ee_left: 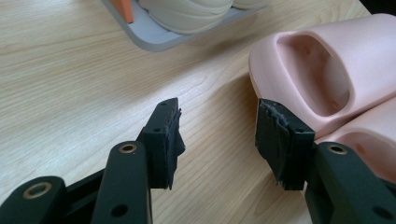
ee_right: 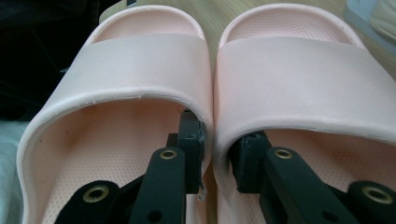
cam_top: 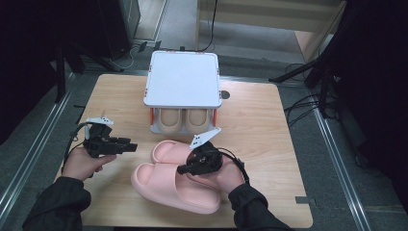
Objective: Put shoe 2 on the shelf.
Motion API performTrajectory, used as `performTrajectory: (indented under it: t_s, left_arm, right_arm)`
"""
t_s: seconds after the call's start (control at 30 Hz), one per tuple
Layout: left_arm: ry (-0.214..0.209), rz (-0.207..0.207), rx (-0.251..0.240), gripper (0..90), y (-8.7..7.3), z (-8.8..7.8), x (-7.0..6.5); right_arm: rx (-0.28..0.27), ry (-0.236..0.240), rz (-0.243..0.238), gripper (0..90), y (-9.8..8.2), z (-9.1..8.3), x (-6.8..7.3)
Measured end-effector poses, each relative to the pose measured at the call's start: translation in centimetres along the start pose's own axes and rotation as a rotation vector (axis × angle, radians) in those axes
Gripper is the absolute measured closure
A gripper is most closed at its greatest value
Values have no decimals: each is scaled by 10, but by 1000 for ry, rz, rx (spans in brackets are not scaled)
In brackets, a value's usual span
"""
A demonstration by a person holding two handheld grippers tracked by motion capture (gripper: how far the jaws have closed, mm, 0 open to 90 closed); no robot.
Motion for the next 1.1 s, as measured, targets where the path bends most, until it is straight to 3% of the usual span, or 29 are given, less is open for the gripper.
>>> performTrajectory:
  t_s: [0.27,0.73,0.9,1.1]
  left_arm:
    - [22,-29,-5,495,-12,-11,1]
    - [54,-66,-14,496,-28,-24,0]
    - [47,-67,-7,494,-29,-24,-1]
    - [44,-61,-3,493,-28,-23,-1]
  right_arm:
    - [19,35,-30,769,19,-1,4]
    - [3,85,-106,767,69,-23,25]
    - [1,81,-126,767,87,-34,31]
    - [-22,62,-115,766,109,-53,38]
Point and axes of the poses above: each handheld gripper's, and its own axes: z roughly forward along the jaws, y roughly out of its top, x roughly to its left, the point moved 2 cm from there along z, roughly forward along the jaws, and after that the axes turned 9 degrees about z, right-handed, at the moved point
